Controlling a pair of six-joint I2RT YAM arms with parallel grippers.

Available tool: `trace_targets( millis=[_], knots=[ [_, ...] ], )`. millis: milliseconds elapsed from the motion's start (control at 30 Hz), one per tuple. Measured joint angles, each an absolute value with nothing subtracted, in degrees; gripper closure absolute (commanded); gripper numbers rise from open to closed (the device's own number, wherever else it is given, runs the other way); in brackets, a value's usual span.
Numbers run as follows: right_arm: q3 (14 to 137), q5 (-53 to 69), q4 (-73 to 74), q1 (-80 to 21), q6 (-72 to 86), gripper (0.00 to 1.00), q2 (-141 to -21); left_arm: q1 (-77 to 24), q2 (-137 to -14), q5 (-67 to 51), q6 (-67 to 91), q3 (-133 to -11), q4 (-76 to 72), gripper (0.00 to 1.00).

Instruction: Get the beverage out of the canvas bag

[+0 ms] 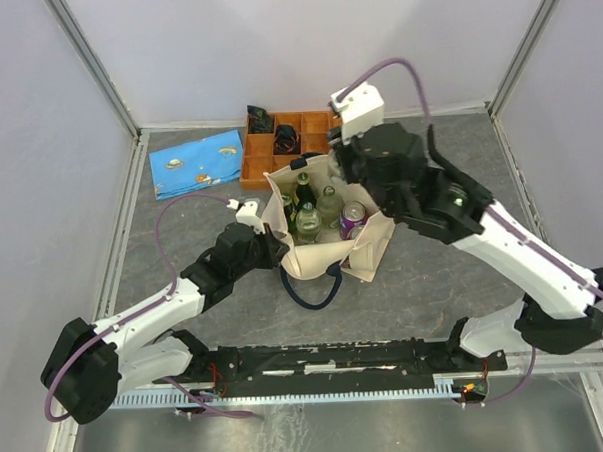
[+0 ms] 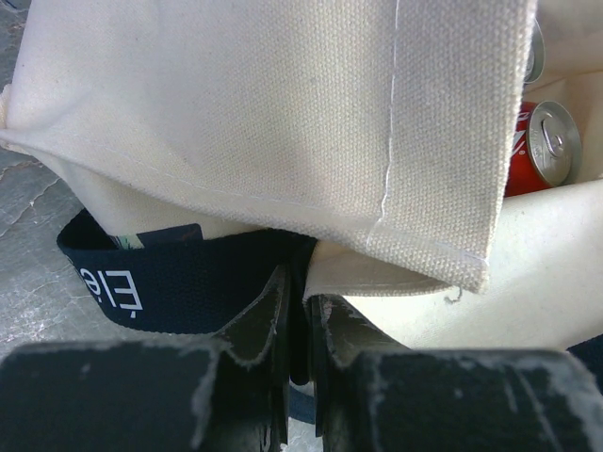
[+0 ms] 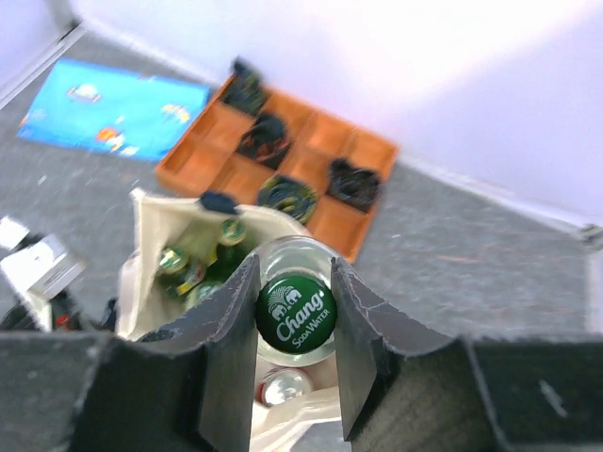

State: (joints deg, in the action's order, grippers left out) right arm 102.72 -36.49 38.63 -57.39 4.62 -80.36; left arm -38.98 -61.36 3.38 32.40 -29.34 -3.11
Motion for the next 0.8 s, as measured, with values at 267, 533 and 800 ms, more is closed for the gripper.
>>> trace_targets(
  millis=[267, 533, 800],
  knots=[
    [103.48, -46.74, 35.03, -48.56, -1.98, 1.0, -73.58, -38.98, -60.99, 3.4, 32.42, -29.26, -3.09, 0.97],
    [90.28, -44.8, 33.98, -25.58, 1.76, 1.0, -67.44, -38.98, -60.99, 3.42, 32.42, -29.26, -3.09, 0.97],
    [69.71, -32.21, 29.98, -9.85, 9.85, 1.0, -65.54, -38.98, -61.49, 3.44, 32.4, -29.58, -2.94, 0.97]
  ],
)
